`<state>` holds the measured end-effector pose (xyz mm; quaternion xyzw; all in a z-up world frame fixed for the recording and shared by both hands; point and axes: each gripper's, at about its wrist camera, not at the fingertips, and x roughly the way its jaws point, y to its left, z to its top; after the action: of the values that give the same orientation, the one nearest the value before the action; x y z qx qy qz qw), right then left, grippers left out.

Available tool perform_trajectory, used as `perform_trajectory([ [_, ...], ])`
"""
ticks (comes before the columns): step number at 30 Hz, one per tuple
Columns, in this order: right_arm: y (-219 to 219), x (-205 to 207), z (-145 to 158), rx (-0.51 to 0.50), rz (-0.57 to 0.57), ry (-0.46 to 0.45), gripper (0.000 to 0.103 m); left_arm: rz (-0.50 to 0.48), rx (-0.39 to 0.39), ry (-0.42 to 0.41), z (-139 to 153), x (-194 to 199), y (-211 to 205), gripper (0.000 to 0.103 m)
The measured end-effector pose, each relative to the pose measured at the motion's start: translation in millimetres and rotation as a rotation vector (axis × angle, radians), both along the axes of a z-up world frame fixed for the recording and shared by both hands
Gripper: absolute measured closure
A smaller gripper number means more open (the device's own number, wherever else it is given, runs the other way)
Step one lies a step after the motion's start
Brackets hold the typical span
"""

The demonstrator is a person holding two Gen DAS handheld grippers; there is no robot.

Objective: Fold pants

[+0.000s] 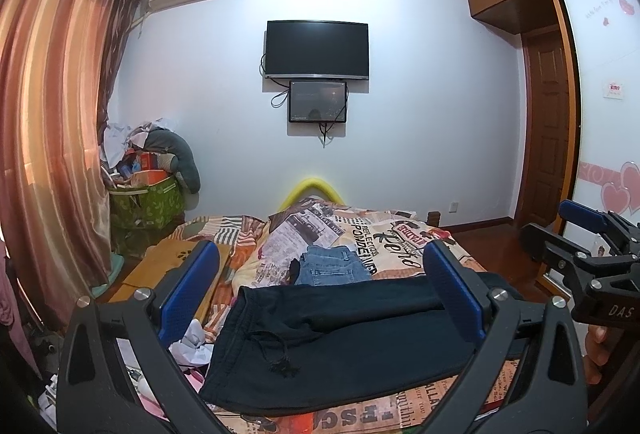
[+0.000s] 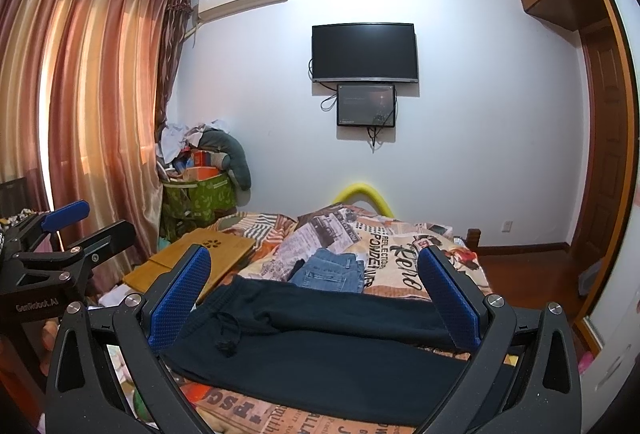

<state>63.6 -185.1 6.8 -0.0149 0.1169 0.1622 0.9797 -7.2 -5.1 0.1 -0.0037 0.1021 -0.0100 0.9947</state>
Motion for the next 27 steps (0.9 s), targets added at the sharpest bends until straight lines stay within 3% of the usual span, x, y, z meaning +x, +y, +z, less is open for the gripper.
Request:
perform_trajectory([
  [27, 1.6, 1.1, -0.2, 0.011, -0.001, 0.0, 0.0, -0.008, -0.005, 0.004, 0.1, -0.7, -2.1, 0.0],
])
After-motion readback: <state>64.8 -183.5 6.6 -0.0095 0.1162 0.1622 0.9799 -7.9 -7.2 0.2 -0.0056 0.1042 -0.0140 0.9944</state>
